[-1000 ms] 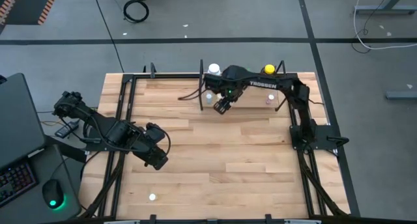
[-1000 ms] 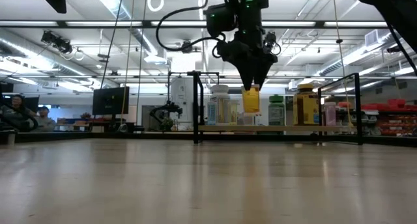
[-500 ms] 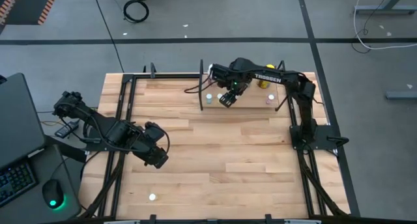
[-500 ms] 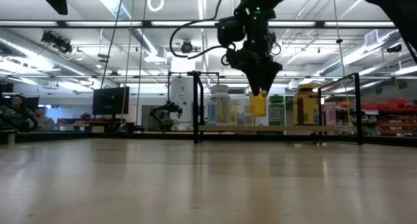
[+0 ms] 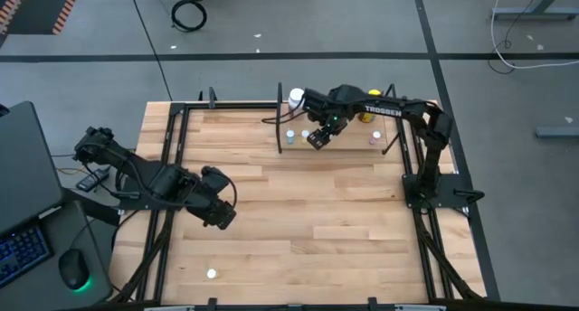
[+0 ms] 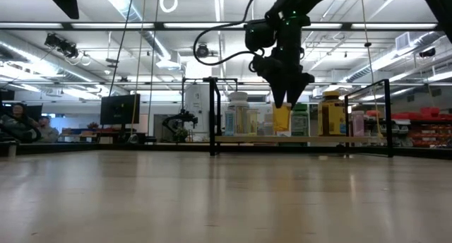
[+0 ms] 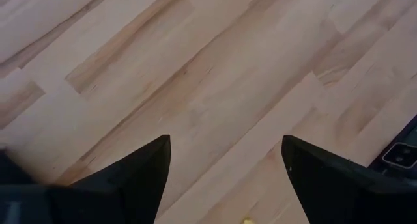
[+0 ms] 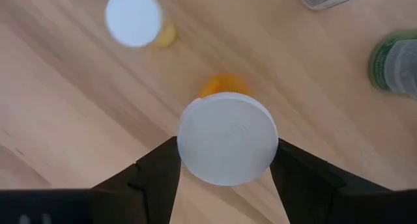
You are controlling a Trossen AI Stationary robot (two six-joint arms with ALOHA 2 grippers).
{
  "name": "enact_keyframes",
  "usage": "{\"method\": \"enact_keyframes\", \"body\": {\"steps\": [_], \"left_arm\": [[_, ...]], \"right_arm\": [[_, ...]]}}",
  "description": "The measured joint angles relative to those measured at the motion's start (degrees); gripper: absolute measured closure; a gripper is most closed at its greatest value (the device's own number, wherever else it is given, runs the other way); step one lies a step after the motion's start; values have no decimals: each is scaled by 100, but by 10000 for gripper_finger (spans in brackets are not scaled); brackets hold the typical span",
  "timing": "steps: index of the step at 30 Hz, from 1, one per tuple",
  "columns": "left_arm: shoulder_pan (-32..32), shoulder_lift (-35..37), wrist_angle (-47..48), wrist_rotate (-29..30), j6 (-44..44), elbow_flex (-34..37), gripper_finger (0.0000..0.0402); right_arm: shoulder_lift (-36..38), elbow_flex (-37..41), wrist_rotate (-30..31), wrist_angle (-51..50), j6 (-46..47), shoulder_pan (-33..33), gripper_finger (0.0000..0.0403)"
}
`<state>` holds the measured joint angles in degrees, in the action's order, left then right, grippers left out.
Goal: Pick and place medicine bottles onto shelf by color
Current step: Put the orange pill bottle on the shelf
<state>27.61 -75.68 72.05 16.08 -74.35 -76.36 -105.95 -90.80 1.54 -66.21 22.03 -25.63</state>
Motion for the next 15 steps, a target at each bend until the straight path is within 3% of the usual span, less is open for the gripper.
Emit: {"method": "enact_keyframes", "body": {"steps": [15], "left_arm": [[-146, 0, -160, -5, -154, 0, 104]], "right_arm": [[-226, -8, -128, 83, 692, -175, 174]]}}
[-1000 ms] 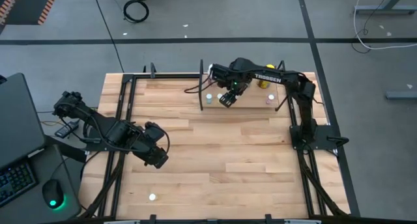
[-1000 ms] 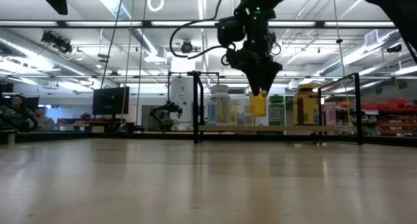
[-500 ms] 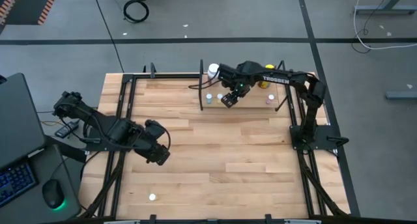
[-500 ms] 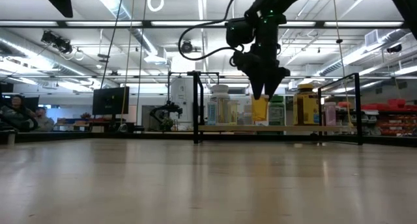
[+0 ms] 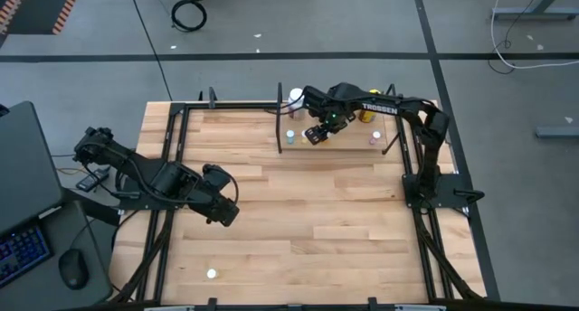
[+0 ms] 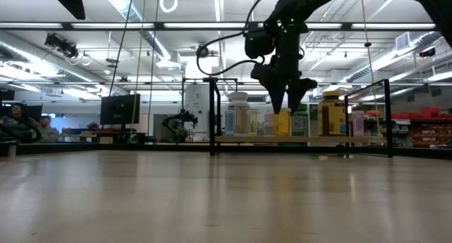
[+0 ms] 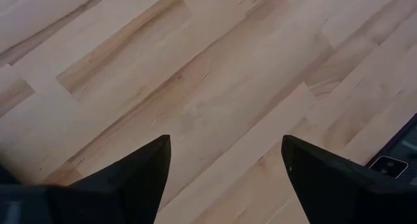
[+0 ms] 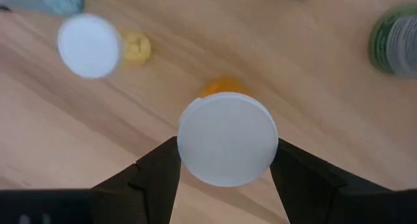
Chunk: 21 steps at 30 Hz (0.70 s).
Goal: Pick and place medicine bottles onto shelf by color
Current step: Put the orange pill bottle on the shelf
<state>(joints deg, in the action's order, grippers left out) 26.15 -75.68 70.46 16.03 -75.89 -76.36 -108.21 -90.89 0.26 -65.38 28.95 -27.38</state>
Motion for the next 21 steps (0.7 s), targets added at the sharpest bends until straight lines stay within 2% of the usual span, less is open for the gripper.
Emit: {"method": "enact_keyframes", "body": {"steps": [6, 21], "left_arm": [[0, 2, -13, -65, -3, 0, 104], [0, 4, -16, -66, 5, 0, 104]], "right_arm": [[-30, -11, -38, 44, -22, 23, 171], [-58, 8, 142, 208, 4, 9, 129]]}}
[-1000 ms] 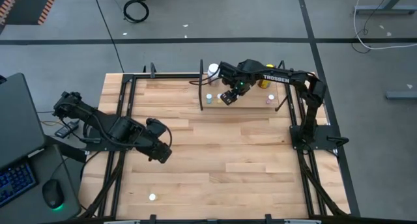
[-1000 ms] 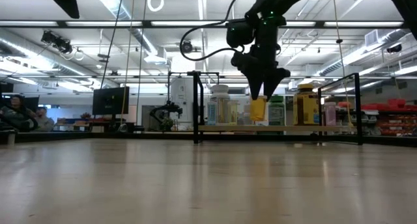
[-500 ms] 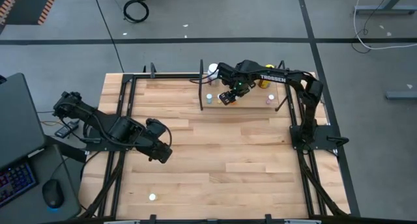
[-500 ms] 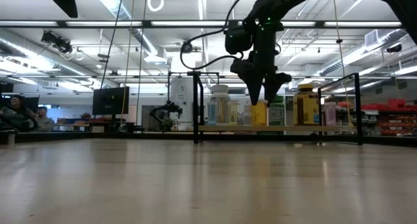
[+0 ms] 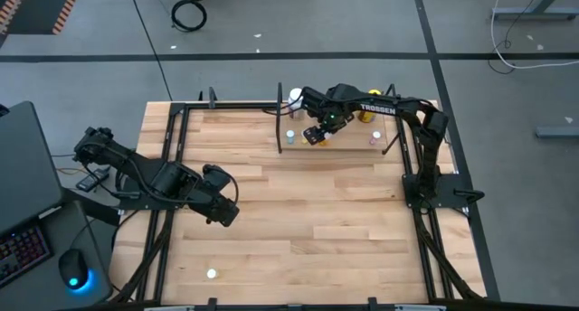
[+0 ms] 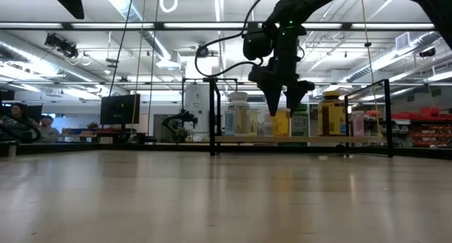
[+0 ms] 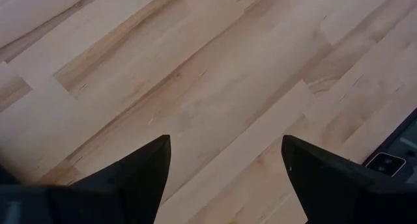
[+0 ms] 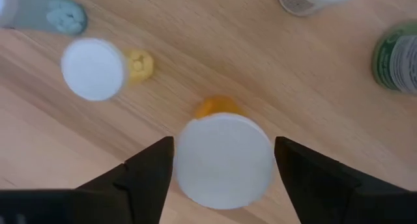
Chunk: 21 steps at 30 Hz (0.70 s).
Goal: Pick and place medicine bottles onto shelf by color
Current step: Put the orange pill bottle on the shelf
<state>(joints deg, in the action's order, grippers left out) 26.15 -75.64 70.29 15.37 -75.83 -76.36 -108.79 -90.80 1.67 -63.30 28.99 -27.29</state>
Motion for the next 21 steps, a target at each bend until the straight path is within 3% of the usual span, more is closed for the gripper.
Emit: {"method": "enact_keyframes", "body": {"steps": [21], "left_arm": [[0, -1, 3, -1, 2, 0, 104]], "right_arm": [[116, -169, 200, -80, -218, -69, 127]]}}
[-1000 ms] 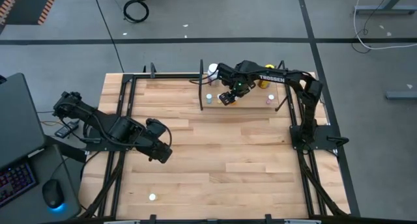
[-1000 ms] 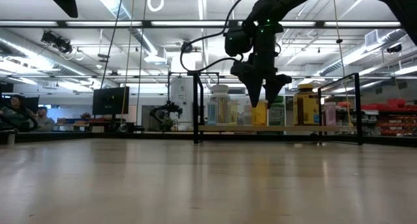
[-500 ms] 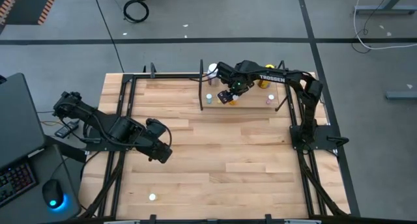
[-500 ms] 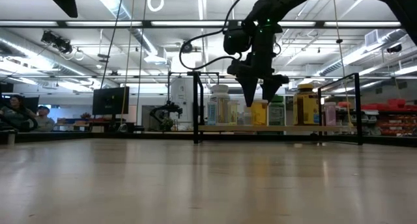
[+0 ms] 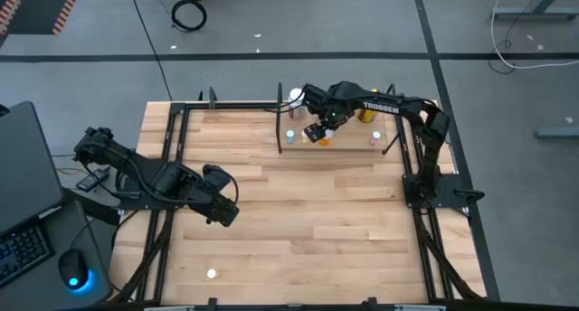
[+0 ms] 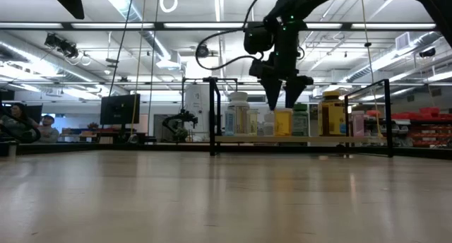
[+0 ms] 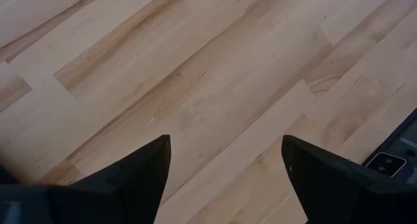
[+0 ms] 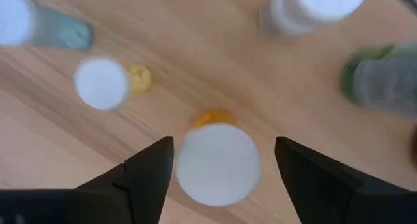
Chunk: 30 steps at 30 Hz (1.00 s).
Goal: Pick and place medicine bottles onto shelf by color
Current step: Put the orange pill bottle on the shelf, then put the small yellow pill bottle on the shelf
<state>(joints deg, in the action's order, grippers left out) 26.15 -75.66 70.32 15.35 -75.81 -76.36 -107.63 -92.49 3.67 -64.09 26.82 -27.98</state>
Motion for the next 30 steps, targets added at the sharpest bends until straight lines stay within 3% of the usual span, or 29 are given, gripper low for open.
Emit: {"method": "enact_keyframes", "body": {"steps": [10, 18, 26, 30], "left_arm": [[0, -2, 59, 2, -33, 0, 104], [1, -2, 59, -54, -98, 0, 104], [432, -2, 56, -927, 142, 0, 104], [751, -2, 52, -1393, -245, 0, 104]], "right_arm": [[2, -1293, -80, -759, -231, 26, 126], [7, -2077, -521, -1924, -238, 420, 126], [11, -2157, -528, -2293, -57, 1138, 126], [11, -2157, -528, -2289, 334, 1485, 126]]}}
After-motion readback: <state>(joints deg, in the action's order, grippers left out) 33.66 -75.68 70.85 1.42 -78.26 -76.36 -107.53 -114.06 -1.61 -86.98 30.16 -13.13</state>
